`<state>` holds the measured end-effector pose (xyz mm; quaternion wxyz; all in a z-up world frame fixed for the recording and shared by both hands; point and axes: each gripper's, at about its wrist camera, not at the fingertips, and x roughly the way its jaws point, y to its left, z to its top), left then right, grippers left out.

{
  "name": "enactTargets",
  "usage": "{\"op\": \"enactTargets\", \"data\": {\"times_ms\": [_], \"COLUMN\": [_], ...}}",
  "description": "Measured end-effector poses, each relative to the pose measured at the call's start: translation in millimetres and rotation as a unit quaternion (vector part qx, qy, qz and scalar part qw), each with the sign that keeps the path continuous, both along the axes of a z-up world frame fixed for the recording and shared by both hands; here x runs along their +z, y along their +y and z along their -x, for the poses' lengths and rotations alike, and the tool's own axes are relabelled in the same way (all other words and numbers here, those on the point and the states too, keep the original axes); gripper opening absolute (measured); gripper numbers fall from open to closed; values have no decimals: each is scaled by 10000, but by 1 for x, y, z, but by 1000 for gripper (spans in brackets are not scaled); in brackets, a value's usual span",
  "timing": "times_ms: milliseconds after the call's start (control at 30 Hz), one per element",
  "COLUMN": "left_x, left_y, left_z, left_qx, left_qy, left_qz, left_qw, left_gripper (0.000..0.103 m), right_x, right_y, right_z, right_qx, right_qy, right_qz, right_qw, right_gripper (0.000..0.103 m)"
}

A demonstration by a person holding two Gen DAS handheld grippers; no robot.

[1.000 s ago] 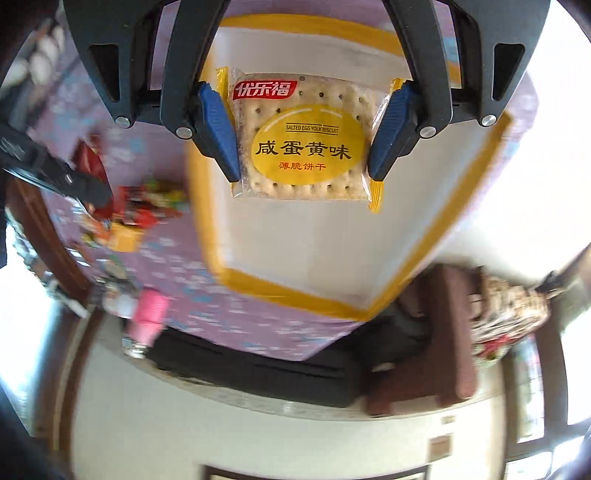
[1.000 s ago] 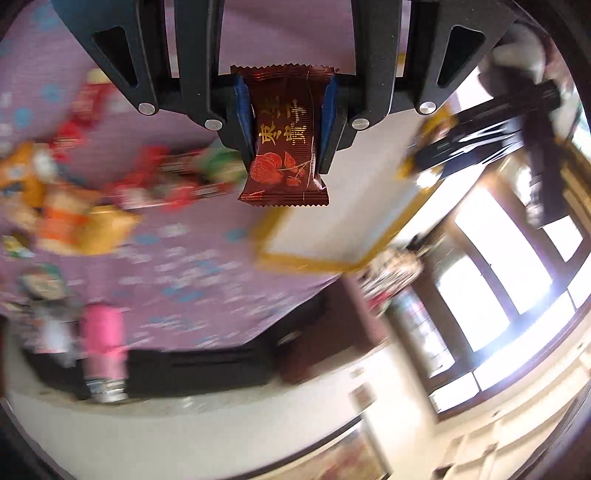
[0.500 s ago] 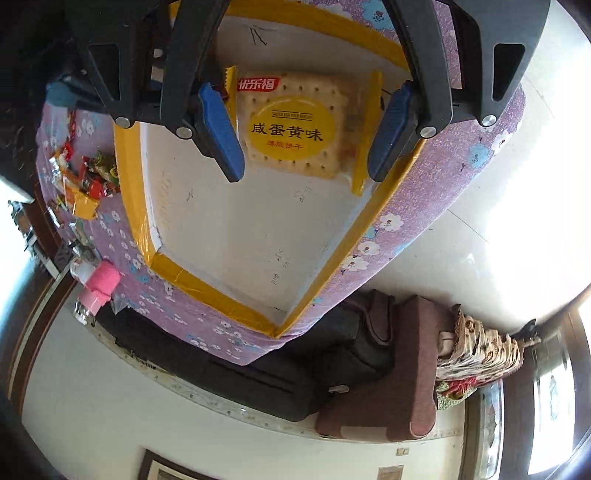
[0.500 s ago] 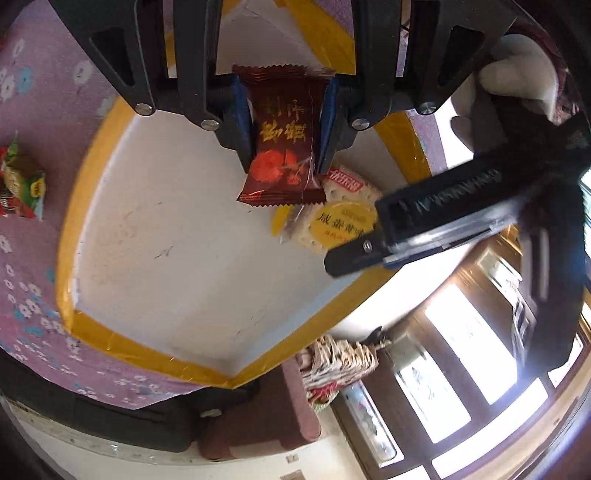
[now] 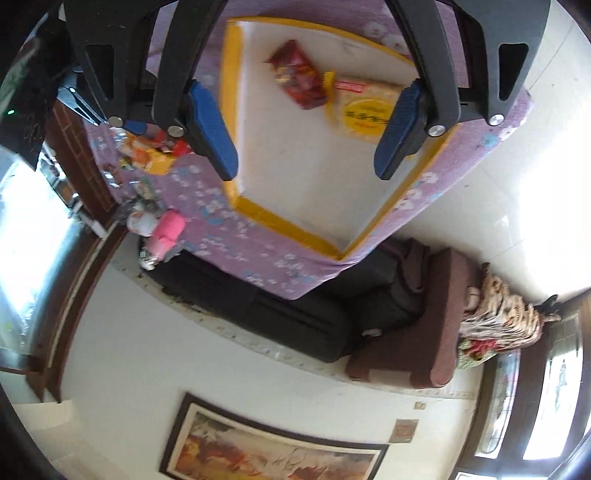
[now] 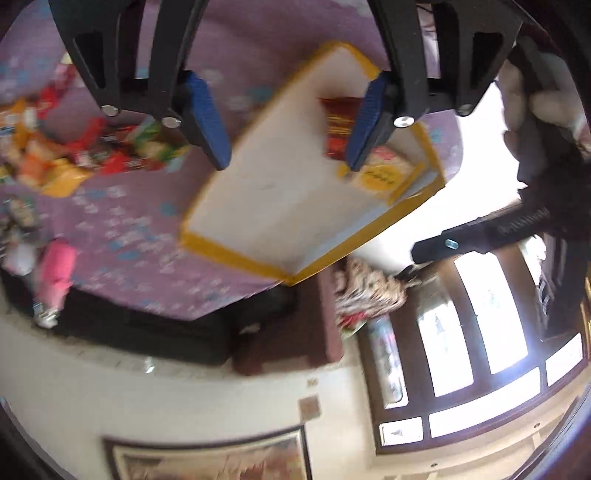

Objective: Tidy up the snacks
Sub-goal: 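Grasp a red candy with the left tool while the right tool grasps a red chocolate bar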

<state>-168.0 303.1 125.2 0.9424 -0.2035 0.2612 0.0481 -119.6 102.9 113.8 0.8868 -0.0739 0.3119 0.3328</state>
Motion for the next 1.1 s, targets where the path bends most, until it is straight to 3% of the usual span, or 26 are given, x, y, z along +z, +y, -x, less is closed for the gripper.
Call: {"op": "enactTargets", "data": {"times_ms": [133, 300, 467, 600, 733, 833, 933, 967, 1000, 1100], "left_x": [12, 9, -2, -10, -21, -30, -39, -43, -46, -53], "left_y": [-26, -67, -102, -128, -139, -146, -151, -153, -155, -168], "left_z": [1, -7, -25, -34, -44, -54, -67, -71, -77, -93], "left_qx": [-518, -929, -1296, -1525, -1606, -1668, -1776, -1799, -1824, -1928], "left_qy": [-71, 117, 425, 609, 794, 919, 1044, 1102, 1149, 1280], "left_qz": [305, 267, 169, -65, -57, -140, -175, -174, -173, -237], "left_qw": [9982, 9952, 9905, 9864, 9838, 9816, 9784, 9774, 9763, 9726], "left_gripper": [82, 82, 82, 82, 82, 82, 82, 82, 82, 82], "right_x": [10, 11, -13, -42, -74, -90, -92, -93, -93, -94], "right_y": [-75, -209, -288, -273, -230, -207, -189, -186, -183, -185], "right_z": [-12, -40, -61, -70, -93, -105, -105, -103, -101, -100], "right_qx": [-739, -2005, -2699, -2552, -2311, -2256, -2271, -2266, -2253, -2198], "right_qy": [-142, 375, 1022, 1426, 1760, 1839, 1570, 1464, 1361, 1203], "right_qz": [101, -281, -584, -662, -396, -118, 303, 413, 534, 644], "right_qw": [9971, 9786, 9557, 9540, 9561, 9566, 9607, 9620, 9633, 9659], "right_gripper": [76, 77, 67, 68, 68, 67, 66, 61, 47, 34]}}
